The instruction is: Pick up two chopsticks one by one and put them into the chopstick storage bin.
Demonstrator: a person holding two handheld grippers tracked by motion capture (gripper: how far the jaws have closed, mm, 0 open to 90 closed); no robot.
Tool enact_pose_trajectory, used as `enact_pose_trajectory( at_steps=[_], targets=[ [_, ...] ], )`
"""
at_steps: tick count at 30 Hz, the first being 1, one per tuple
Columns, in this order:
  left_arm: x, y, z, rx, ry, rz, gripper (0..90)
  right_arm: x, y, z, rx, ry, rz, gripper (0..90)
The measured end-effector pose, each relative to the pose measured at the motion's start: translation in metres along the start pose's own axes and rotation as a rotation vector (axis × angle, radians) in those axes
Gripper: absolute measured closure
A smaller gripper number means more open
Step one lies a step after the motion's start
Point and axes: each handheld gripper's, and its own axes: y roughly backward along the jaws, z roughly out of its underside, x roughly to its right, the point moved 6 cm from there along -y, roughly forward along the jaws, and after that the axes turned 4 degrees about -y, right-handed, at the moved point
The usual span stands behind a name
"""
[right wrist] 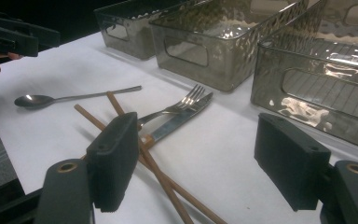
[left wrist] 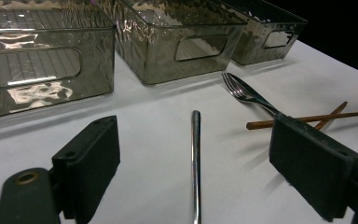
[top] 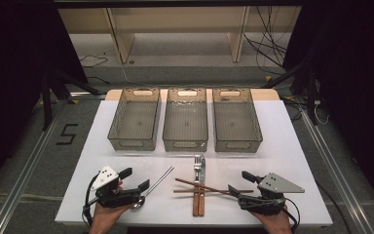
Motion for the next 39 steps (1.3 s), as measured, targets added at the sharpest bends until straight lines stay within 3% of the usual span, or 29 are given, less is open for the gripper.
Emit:
enact_pose_trajectory(
  at_steps=[7,9,13,14,18,22,32,39],
  targets=[
    [0.0,0.0,0.0,0.001,-0.002,-0.001,16.1,-0.002,0.0,-0.001,-0.018,0.011,-0.006,32.0],
    [0.0,0.0,0.0,0.001,-0.002,0.0,16.1,-0.004,0.0,-0.001,-0.063,0.052,-0.017,33.6],
    [0.001,0.0,0.0,-0.002,-0.005,0.001,16.1,-0.006,0.001,-0.001,-0.099,0.078,-0.032,37.1],
    [0.001,0.0,0.0,-0.003,-0.006,0.001,16.1,-0.007,0.0,0.0,-0.137,0.115,-0.034,38.4],
    [0.001,0.0,0.0,-0.004,-0.006,0.001,16.1,-0.012,-0.004,0.005,-0.212,0.171,-0.041,44.2],
    [0.001,0.0,0.0,-0.005,-0.007,0.001,16.1,-0.015,-0.009,0.009,-0.267,0.222,-0.03,51.0],
    [0.001,-0.001,0.0,-0.008,-0.011,0.001,16.1,-0.019,-0.021,0.02,-0.366,0.294,-0.033,63.1],
    [0.001,-0.001,0.001,-0.011,-0.011,0.001,16.1,-0.018,-0.027,0.024,-0.406,0.33,-0.02,67.2]
  ],
)
